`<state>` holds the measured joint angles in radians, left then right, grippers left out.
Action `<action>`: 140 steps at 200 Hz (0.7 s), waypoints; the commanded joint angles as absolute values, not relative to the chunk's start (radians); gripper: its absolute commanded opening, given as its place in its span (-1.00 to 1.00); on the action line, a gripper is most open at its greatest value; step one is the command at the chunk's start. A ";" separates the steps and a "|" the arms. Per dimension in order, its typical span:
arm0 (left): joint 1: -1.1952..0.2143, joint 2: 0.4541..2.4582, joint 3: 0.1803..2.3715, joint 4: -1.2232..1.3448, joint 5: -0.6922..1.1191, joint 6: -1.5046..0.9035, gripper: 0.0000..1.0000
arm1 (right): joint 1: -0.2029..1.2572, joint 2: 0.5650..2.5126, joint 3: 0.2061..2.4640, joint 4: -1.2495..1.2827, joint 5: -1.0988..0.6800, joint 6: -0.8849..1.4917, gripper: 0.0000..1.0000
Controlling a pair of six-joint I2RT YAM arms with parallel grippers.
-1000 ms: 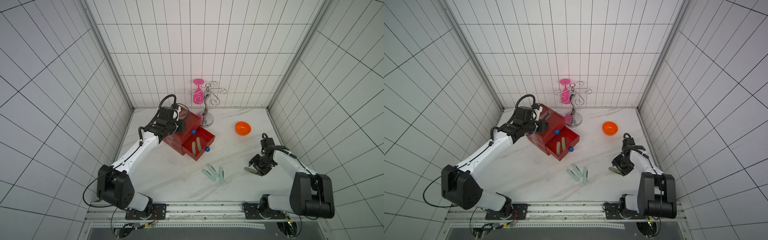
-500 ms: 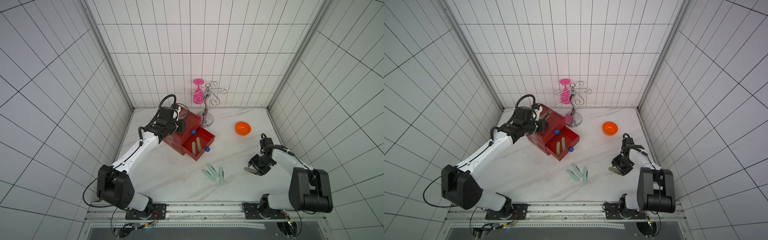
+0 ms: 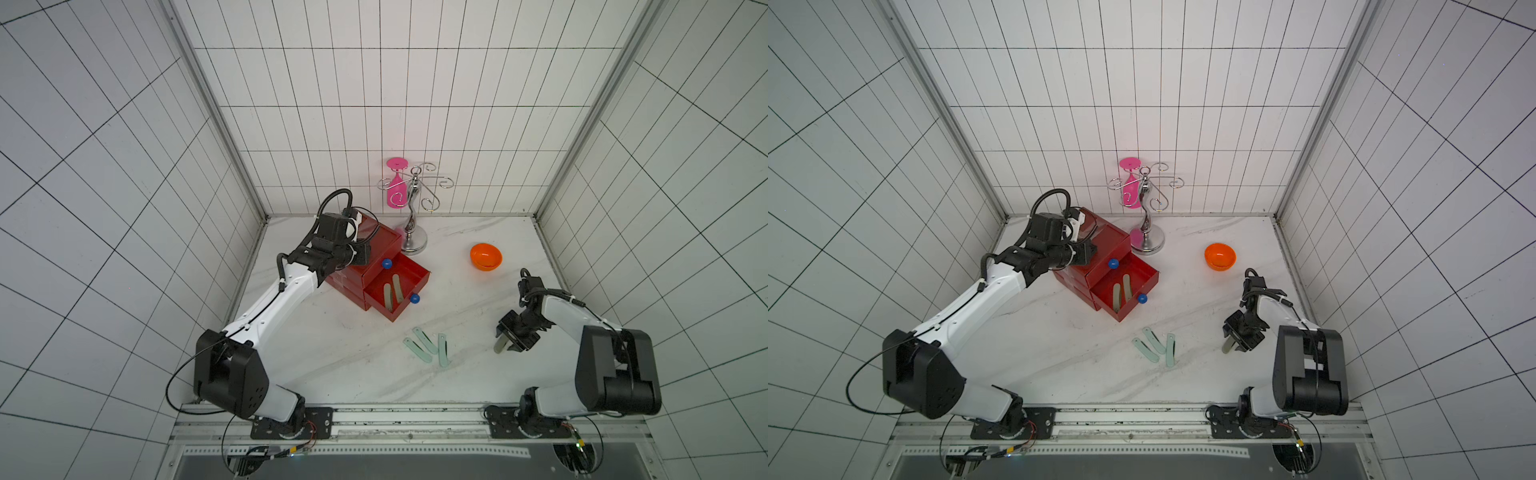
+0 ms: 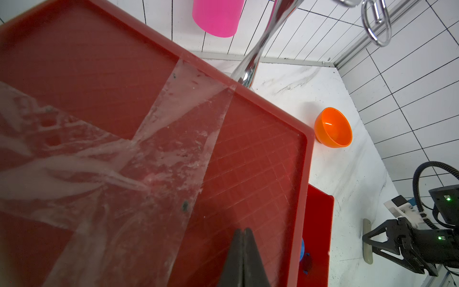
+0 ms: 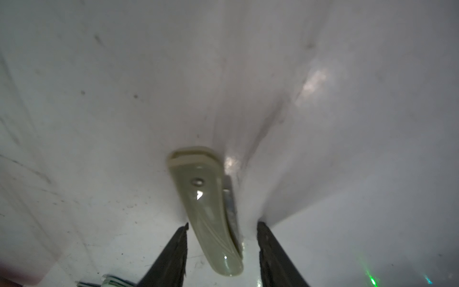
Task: Place the fruit knives into the drawer by color
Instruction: Pick up the fruit knife from the center of the board.
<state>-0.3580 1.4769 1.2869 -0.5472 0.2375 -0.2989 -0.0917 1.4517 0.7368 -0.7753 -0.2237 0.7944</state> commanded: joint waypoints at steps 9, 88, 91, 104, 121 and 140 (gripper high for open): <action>-0.348 1.534 1.241 -0.742 0.201 -0.301 -1.00 | -0.098 1.491 0.717 -0.746 -0.219 0.766 -0.12; -0.347 1.536 1.242 -0.742 0.201 -0.302 -1.00 | -0.085 1.547 0.788 -0.796 -0.221 0.653 -0.27; -0.347 1.535 1.241 -0.742 0.201 -0.302 -1.00 | -0.082 1.551 0.792 -0.798 -0.219 0.647 -0.26; -0.347 1.537 1.242 -0.742 0.201 -0.302 -1.00 | -0.067 1.570 0.809 -0.811 -0.215 0.620 -0.28; -0.347 1.536 1.242 -0.742 0.201 -0.302 -1.00 | -0.034 1.591 0.834 -0.831 -0.191 0.589 -0.27; -0.347 1.537 1.242 -0.742 0.202 -0.303 -1.00 | 0.009 1.606 0.862 -0.853 -0.149 0.570 -0.25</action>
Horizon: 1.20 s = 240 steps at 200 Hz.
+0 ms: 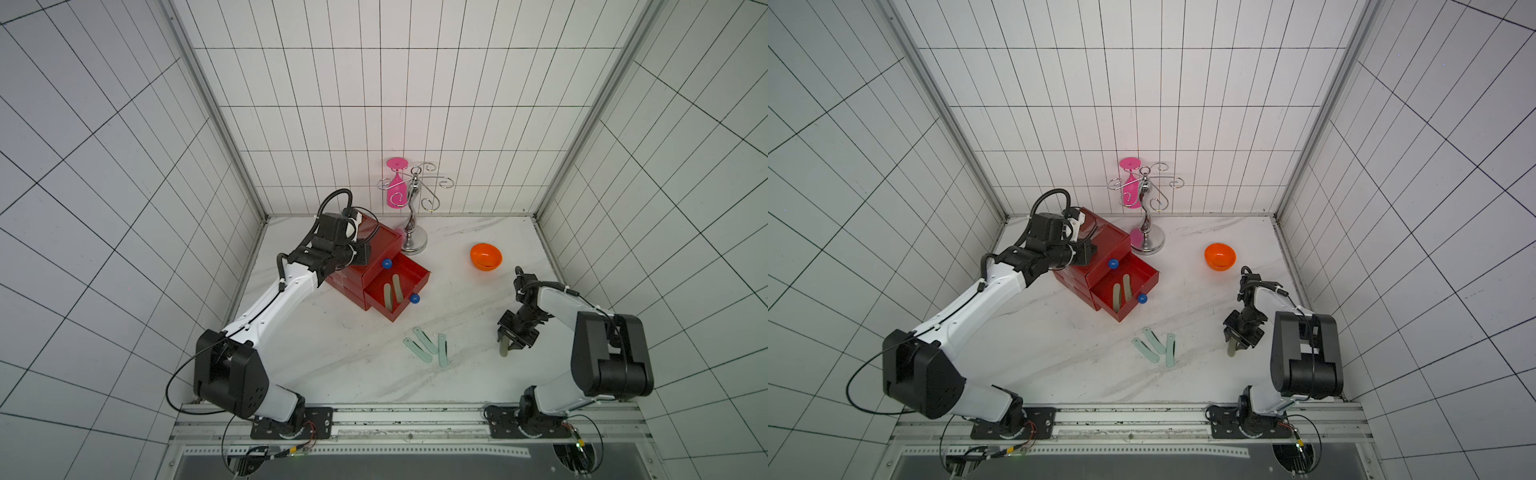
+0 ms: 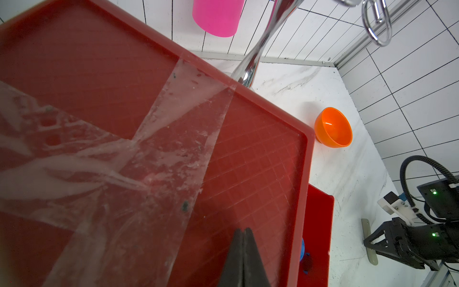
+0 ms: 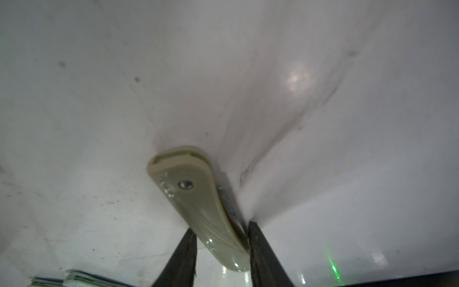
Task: Place the fruit knives into the drawer by color
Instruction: Pick up the fruit knife from the center of the board.
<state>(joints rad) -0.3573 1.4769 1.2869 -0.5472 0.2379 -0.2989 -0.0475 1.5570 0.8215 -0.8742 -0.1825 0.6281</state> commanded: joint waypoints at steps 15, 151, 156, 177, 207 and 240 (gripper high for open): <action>-0.347 1.537 1.243 -0.742 0.201 -0.303 -1.00 | 0.041 1.608 0.875 -0.864 -0.114 0.562 -0.23; -0.347 1.533 1.241 -0.742 0.202 -0.302 -1.00 | 0.138 1.609 0.908 -0.894 0.001 0.555 -0.19; -0.347 1.533 1.242 -0.742 0.201 -0.302 -1.00 | 0.133 1.608 0.909 -0.895 0.003 0.555 -0.19; -0.345 1.531 1.242 -0.742 0.202 -0.302 -1.00 | 0.116 1.617 0.919 -0.895 0.003 0.544 -0.19; -0.345 1.530 1.242 -0.742 0.202 -0.302 -1.00 | 0.104 1.635 0.931 -0.891 0.014 0.528 -0.19; -0.345 1.532 1.243 -0.742 0.203 -0.302 -1.00 | 0.103 1.652 0.934 -0.877 -0.001 0.525 -0.23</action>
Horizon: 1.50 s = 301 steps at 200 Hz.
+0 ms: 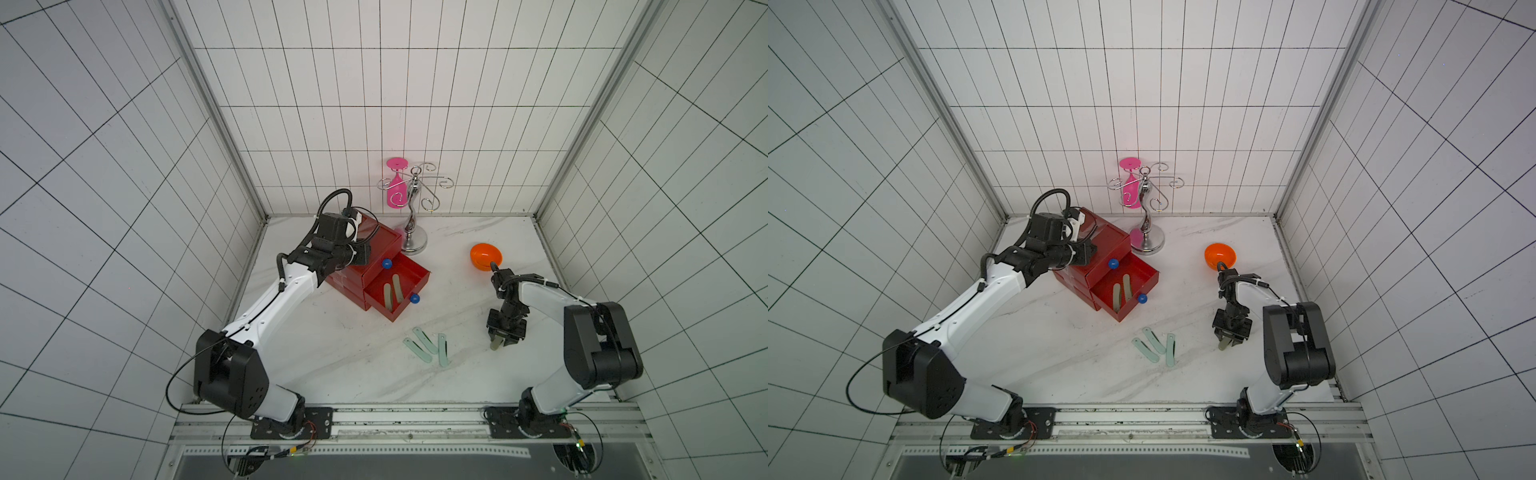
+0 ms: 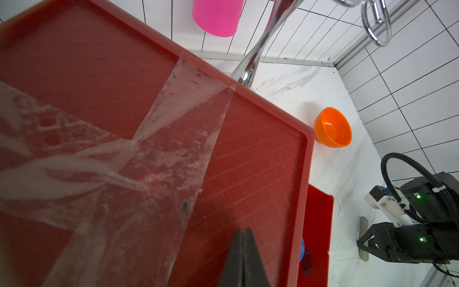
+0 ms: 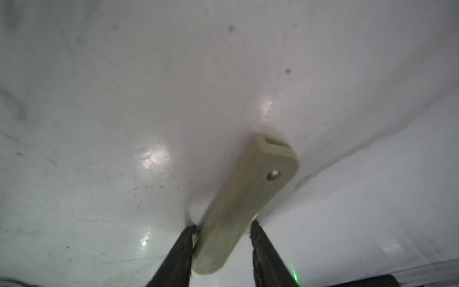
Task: Place the fruit knives into the drawer by color
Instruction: Pick up the fruit knife from the center of the board.
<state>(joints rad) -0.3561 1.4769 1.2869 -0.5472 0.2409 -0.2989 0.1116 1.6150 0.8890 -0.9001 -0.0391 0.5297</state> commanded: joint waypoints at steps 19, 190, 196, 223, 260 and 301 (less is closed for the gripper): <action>-0.345 1.532 1.243 -0.742 0.202 -0.302 -1.00 | 0.104 1.655 0.929 -0.867 -0.005 0.522 -0.31; -0.345 1.536 1.243 -0.742 0.204 -0.304 -1.00 | 0.163 1.586 0.944 -0.891 -0.038 0.513 -0.51; -0.345 1.537 1.242 -0.742 0.205 -0.303 -1.00 | 0.167 1.580 0.951 -0.898 -0.040 0.515 -0.51; -0.345 1.537 1.243 -0.742 0.205 -0.304 -1.00 | 0.189 1.552 0.988 -0.931 -0.048 0.517 -0.52; -0.346 1.537 1.243 -0.741 0.205 -0.304 -1.00 | 0.223 1.520 1.043 -0.981 -0.062 0.526 -0.52; -0.345 1.539 1.242 -0.742 0.206 -0.304 -1.00 | 0.282 1.492 1.129 -1.028 -0.074 0.542 -0.52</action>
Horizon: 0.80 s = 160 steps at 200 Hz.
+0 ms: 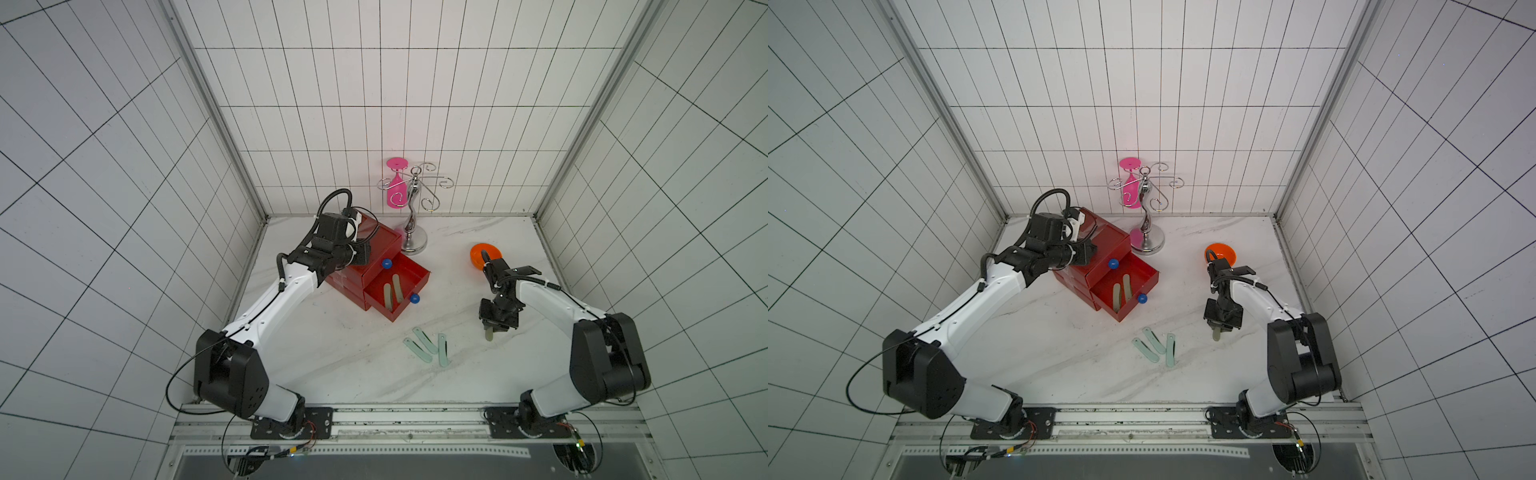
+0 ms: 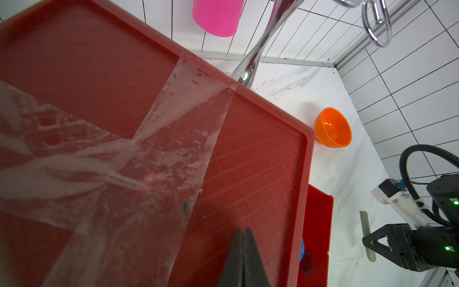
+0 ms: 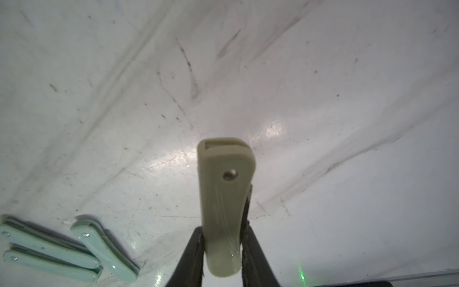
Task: Place the fruit knives into the drawer by color
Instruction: Pick up the fruit knife from the center of the board, then place the fruit knife in the drawer.
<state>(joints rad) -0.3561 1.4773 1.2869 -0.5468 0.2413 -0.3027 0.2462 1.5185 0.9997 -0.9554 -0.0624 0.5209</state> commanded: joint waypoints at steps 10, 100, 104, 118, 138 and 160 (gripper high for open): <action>-0.345 1.540 1.242 -0.741 0.206 -0.304 -1.00 | 0.298 1.491 1.159 -1.040 -0.076 0.545 -0.52; -0.345 1.539 1.242 -0.746 0.204 -0.304 -1.00 | 0.464 1.580 1.433 -1.080 -0.086 0.569 -0.53; -0.346 1.539 1.242 -0.746 0.204 -0.305 -1.00 | 0.470 1.587 1.446 -1.081 -0.086 0.571 -0.53; -0.345 1.539 1.243 -0.745 0.204 -0.304 -1.00 | 0.494 1.608 1.491 -1.084 -0.089 0.577 -0.54; -0.345 1.540 1.243 -0.745 0.206 -0.304 -1.00 | 0.527 1.632 1.559 -1.083 -0.093 0.584 -0.55; -0.345 1.540 1.243 -0.746 0.206 -0.304 -1.00 | 0.561 1.660 1.636 -1.086 -0.098 0.589 -0.55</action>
<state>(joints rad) -0.3542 1.4776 1.2869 -0.5468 0.2451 -0.3031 0.5255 1.6344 1.4704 -1.0512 -0.0883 0.5682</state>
